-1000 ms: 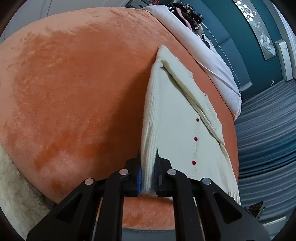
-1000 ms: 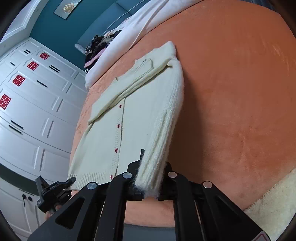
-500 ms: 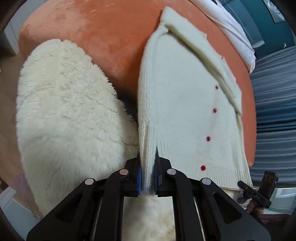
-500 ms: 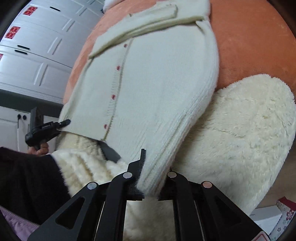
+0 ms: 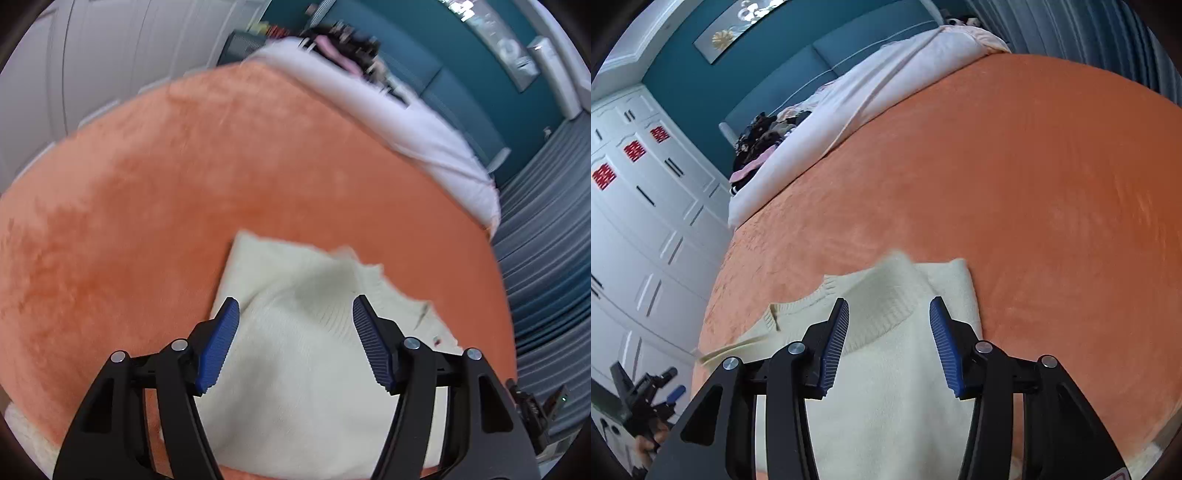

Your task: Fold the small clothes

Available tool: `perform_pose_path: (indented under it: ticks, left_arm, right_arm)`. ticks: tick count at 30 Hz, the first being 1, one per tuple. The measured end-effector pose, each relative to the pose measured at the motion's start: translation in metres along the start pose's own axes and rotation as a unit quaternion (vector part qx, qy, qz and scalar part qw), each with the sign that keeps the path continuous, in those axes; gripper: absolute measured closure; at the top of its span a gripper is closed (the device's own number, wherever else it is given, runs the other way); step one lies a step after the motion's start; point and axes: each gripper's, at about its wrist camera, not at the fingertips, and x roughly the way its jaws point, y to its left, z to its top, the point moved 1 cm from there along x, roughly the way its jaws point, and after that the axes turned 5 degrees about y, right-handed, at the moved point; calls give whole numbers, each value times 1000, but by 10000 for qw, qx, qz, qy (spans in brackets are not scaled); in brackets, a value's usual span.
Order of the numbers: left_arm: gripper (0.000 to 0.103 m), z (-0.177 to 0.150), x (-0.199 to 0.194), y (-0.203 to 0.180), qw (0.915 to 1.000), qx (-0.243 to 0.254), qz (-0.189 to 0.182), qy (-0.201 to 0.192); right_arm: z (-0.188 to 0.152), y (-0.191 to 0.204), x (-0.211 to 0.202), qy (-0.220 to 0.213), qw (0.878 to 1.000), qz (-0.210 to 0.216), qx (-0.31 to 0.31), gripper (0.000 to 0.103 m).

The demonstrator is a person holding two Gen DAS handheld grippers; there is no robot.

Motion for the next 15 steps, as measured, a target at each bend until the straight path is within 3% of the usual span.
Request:
perform_pose_path:
  ticks: [2, 3, 4, 7, 11, 12, 14, 15]
  left_arm:
    - [32, -10, -3, 17, 9994, -195, -292, 0]
    - [21, -16, -6, 24, 9989, -249, -385, -67]
    - [17, -20, -8, 29, 9989, -252, -380, -137]
    - [17, -21, 9, 23, 9997, -85, -210, -35]
    - [19, -12, 46, 11, 9996, 134, 39, 256]
    - [30, -10, 56, 10, 9992, 116, 154, 343]
    - [70, -6, 72, 9, 9980, 111, 279, 555]
    - [93, -5, 76, 9, 9971, 145, 276, 699]
  right_arm:
    - [-10, -3, -5, -140, 9997, 154, 93, 40]
    - [-16, -6, -9, -174, 9998, 110, 39, 35]
    - [-21, -6, -10, -204, 9997, -52, -120, 35]
    - [-22, -6, 5, -54, 9969, -538, -572, 35]
    - [-17, -18, 38, 258, 9965, -690, -386, 31]
    - [-19, -20, 46, 311, 9955, -807, -375, 31]
    - [-23, -19, 65, 465, 9932, -982, -421, 34]
    - [-25, -18, 74, 648, 9923, -950, -461, 71]
